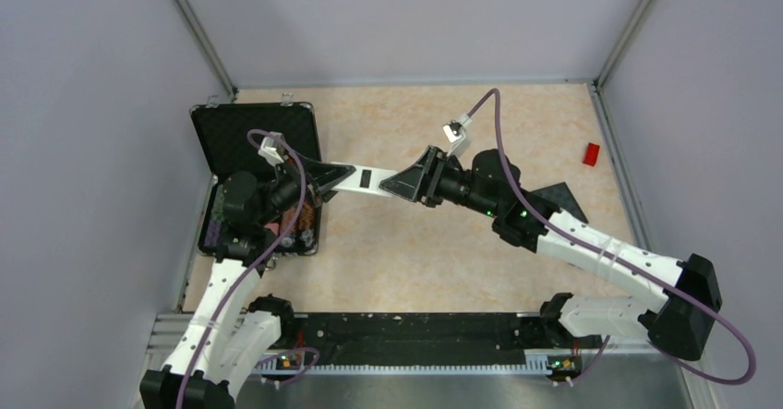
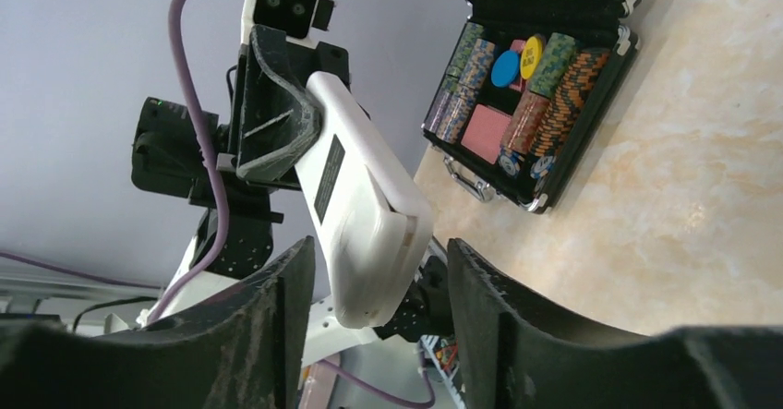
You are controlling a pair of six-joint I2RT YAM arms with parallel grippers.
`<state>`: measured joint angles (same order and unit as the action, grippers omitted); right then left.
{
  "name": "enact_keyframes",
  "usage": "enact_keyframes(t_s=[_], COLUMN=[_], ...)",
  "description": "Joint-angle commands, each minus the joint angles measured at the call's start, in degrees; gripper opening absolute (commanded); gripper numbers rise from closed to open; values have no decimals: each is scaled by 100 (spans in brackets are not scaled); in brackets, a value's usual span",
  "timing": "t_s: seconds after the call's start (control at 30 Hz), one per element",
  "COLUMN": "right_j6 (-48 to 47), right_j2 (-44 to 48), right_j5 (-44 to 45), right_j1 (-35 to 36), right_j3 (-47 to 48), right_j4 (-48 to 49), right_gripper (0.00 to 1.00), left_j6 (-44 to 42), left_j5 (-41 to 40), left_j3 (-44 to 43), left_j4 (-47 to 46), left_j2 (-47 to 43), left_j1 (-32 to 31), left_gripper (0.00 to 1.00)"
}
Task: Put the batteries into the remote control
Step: Load the battery cover into the remote control.
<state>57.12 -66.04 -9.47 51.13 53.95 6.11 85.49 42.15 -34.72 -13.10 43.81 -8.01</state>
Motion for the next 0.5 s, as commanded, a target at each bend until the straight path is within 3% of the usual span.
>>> enact_keyframes(t_s=[0.0, 0.2, 0.47], right_j6=[407, 657, 941], right_j2=[-102, -49, 32], right_j5=[-170, -219, -367], right_j1=[-49, -136, -238], right_j3=[-73, -281, -568], right_j4=[467, 662, 1140], right_gripper=[51, 34, 20], left_j6=[143, 182, 308], left_j5=[-54, -62, -68], left_j3=[-235, -235, -200], left_j4=[-499, -561, -778], left_j2=[-108, -93, -27], left_j1=[28, 28, 28], left_gripper=[0, 0, 0])
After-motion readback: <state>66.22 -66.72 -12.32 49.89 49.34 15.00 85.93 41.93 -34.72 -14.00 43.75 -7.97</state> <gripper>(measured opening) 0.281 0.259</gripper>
